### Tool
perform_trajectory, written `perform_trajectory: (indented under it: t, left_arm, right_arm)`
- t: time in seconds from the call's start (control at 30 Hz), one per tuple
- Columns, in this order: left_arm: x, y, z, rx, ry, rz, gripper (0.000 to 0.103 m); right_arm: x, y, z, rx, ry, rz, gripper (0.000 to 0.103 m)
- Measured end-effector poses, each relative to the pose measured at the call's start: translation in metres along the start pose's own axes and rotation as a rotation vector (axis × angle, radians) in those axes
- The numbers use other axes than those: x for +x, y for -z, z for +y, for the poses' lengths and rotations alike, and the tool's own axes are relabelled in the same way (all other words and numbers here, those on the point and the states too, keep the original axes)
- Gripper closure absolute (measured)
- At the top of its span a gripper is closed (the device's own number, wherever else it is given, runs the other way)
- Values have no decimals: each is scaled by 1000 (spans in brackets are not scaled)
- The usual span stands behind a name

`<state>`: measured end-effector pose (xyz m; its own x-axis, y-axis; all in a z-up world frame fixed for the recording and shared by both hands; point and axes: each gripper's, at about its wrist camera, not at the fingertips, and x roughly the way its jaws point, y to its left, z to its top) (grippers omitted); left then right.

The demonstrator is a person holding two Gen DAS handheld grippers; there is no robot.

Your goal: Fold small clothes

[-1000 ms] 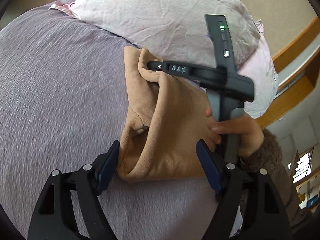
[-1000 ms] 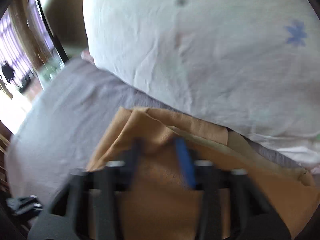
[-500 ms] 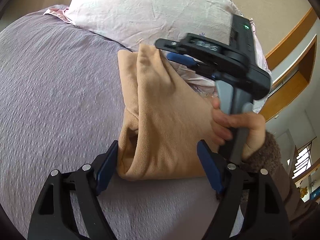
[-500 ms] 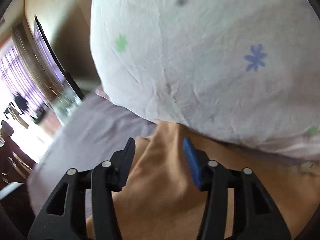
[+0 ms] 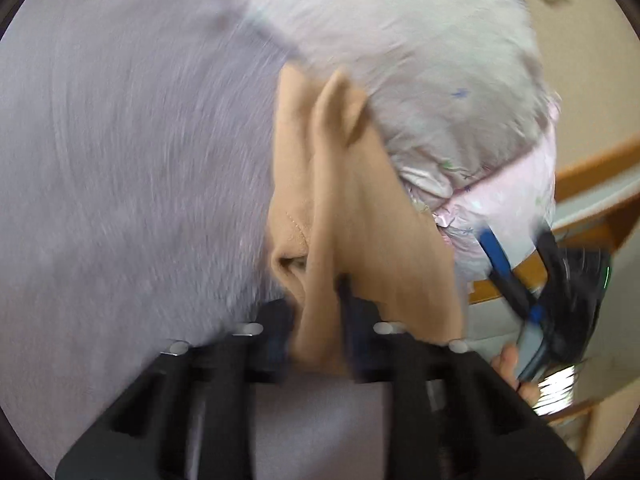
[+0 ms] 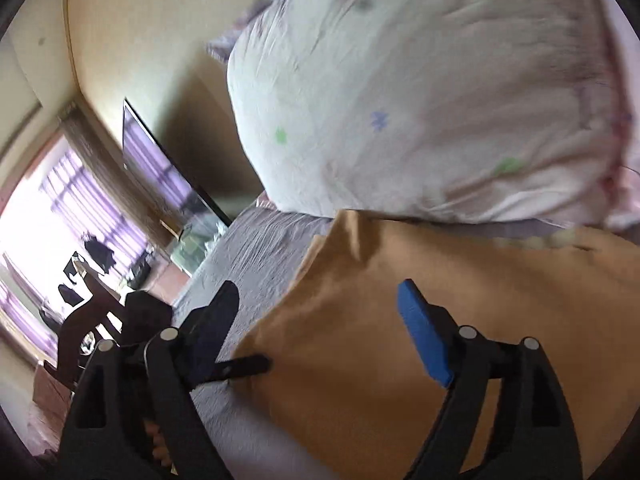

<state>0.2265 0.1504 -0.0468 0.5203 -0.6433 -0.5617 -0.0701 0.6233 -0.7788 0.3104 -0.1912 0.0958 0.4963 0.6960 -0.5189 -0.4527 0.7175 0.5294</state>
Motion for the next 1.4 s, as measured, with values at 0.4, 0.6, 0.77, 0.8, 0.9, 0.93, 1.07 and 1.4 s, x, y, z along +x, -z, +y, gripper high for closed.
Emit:
perform_trajectory:
  t: [0.4, 0.6, 0.77, 0.8, 0.9, 0.93, 1.07, 1.4]
  left_arm:
    - [36, 13, -195, 414, 168, 13, 89]
    - [197, 119, -282, 726, 60, 324, 88]
    - [179, 133, -270, 748, 121, 359, 83]
    - [162, 125, -264, 733, 157, 324, 74]
    - [112, 86, -233, 659, 106, 114, 35]
    - [108, 79, -224, 642, 55, 88, 35]
    - [130, 52, -174, 441, -28, 186, 35]
    - [174, 55, -165, 381, 35, 250, 68]
  right_arm:
    - [-191, 76, -127, 298, 184, -328, 19]
    - [-213, 98, -164, 397, 246, -330, 19]
    - [-191, 90, -175, 389, 234, -223, 19]
    - [-184, 88, -177, 399, 215, -198, 19]
    - [-150, 81, -189, 455, 146, -90, 19]
    - [-145, 80, -189, 461, 139, -71, 19]
    - [-117, 78, -193, 485, 140, 1, 19]
    - [-90, 92, -187, 492, 38, 44, 77]
